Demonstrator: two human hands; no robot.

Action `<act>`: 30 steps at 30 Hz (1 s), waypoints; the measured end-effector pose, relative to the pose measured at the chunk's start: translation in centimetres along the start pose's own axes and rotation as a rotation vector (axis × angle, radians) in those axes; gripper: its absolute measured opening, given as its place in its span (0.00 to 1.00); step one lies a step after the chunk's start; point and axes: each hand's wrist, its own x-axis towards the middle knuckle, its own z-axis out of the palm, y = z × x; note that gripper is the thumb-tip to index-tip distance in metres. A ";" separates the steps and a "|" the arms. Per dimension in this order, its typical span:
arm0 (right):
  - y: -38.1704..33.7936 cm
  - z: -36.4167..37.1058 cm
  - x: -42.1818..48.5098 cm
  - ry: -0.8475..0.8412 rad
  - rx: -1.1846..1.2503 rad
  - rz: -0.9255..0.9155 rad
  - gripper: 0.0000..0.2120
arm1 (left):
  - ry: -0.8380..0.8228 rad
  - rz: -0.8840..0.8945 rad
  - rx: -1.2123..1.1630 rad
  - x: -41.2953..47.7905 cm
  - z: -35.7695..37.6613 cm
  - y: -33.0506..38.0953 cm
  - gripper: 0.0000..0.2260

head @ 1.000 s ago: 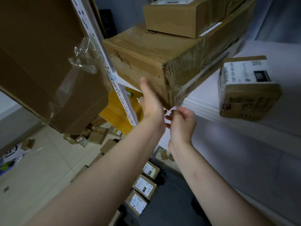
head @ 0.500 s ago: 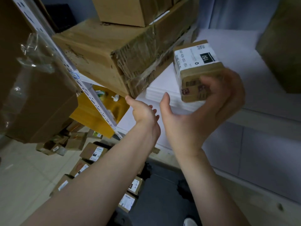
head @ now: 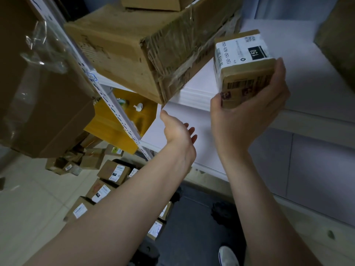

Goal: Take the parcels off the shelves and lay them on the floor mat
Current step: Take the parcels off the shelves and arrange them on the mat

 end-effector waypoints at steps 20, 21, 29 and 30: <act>7.0 -4.2 -17.1 -0.402 0.177 0.084 0.42 | -0.233 -0.148 0.213 5.5 -10.1 -4.0 0.37; 7.6 -4.2 -17.5 -0.433 0.159 0.102 0.42 | -0.247 -0.140 0.268 5.7 -10.7 -4.4 0.32; 10.1 -3.3 -20.9 -0.659 -0.042 0.146 0.46 | -0.161 -0.159 0.477 8.2 -15.1 -6.3 0.25; 10.3 -3.1 -21.2 -0.692 -0.066 0.127 0.46 | -0.134 -0.161 0.475 8.6 -15.8 -6.4 0.25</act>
